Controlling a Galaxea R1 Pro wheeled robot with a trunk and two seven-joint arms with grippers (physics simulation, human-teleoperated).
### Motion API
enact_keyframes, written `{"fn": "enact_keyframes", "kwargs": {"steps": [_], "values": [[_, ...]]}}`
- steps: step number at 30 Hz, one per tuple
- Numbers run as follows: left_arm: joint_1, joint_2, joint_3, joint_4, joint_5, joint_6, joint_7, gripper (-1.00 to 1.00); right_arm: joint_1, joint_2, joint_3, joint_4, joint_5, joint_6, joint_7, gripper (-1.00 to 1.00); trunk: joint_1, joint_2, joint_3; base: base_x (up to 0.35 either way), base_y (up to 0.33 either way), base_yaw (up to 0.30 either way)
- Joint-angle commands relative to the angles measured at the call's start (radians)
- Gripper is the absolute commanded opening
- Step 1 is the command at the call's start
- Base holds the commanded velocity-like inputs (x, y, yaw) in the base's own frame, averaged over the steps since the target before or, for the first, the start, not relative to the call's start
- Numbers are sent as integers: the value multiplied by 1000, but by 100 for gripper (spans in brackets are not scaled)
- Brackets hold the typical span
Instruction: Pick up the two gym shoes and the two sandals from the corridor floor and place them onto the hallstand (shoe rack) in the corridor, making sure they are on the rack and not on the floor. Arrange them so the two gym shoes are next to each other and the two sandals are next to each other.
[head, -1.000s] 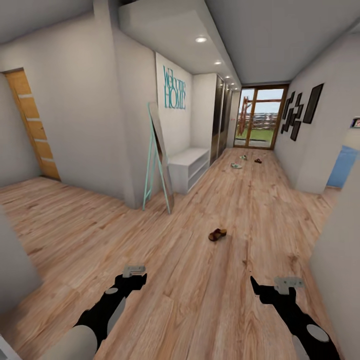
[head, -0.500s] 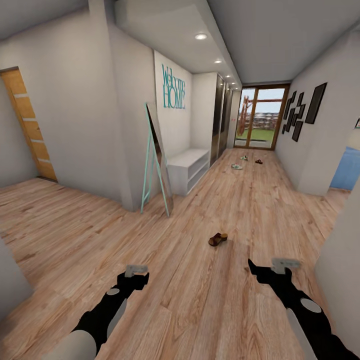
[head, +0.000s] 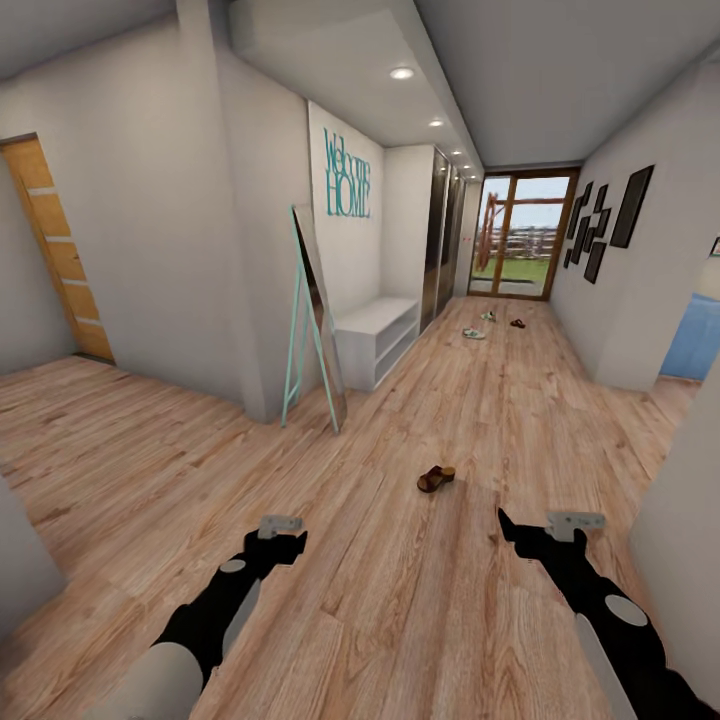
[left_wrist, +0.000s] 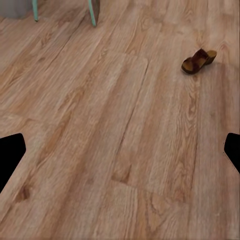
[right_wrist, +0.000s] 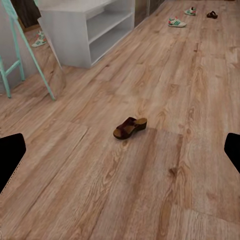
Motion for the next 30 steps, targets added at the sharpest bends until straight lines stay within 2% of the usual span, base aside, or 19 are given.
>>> {"fn": "enact_keyframes", "kwargs": {"steps": [1, 8, 17, 21, 22, 30], "values": [[-6, 0, 1, 1, -2, 9, -8, 100, -6, 0, 5, -1, -9, 5, -1, 100, 0, -1, -1, 0, 0, 0], [-46, -8, 3, 5, 3, 47, -47, 100, -46, 16, 45, 1, -12, 30, 34, 100, 0, -1, -1, 0, 0, 0], [-97, 12, 9, -11, 7, 97, -98, 100, -96, 67, 95, 8, -4, 80, 42, 100, 0, -1, -1, 0, 0, 0], [-120, 17, 9, -20, 6, 94, -120, 100, -118, 89, 118, 15, -3, 103, 42, 100, 0, -1, -1, 0, 0, 0], [-141, 17, 9, -21, 6, 93, -278, 100, -299, 215, 175, 16, -3, 111, 42, 100, 0, -1, -1, 0, 0, 0], [-146, 20, 10, -27, 5, 90, -275, 100, -300, 220, 179, 16, -7, 110, 43, 100, 0, -1, -1, 53, 0, 0]]}}
